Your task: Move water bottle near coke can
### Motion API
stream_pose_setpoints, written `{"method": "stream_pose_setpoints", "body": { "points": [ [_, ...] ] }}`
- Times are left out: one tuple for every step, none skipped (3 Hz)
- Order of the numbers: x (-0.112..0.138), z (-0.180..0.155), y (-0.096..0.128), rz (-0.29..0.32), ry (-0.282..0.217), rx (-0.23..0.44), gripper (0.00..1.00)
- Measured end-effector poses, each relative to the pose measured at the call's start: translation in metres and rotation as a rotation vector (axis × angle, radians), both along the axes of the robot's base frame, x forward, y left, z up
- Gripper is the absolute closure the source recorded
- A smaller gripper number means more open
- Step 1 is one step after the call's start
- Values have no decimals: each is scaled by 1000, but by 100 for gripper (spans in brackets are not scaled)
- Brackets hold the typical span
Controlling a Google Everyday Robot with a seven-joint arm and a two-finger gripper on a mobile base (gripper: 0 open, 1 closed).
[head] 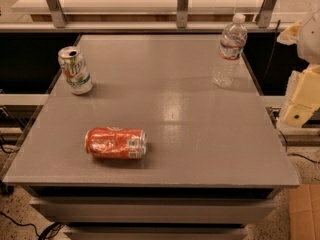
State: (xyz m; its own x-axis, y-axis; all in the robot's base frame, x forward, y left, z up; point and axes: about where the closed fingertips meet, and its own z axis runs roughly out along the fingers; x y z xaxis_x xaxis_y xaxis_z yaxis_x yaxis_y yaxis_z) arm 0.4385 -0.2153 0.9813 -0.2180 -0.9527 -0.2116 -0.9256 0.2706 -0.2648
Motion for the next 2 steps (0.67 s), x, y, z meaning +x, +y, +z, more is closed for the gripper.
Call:
{"method": "stream_pose_setpoints", "body": {
  "points": [
    [0,1,0,1,-2,1,0],
    [12,-5,12,41,-1,25,0]
  ]
}}
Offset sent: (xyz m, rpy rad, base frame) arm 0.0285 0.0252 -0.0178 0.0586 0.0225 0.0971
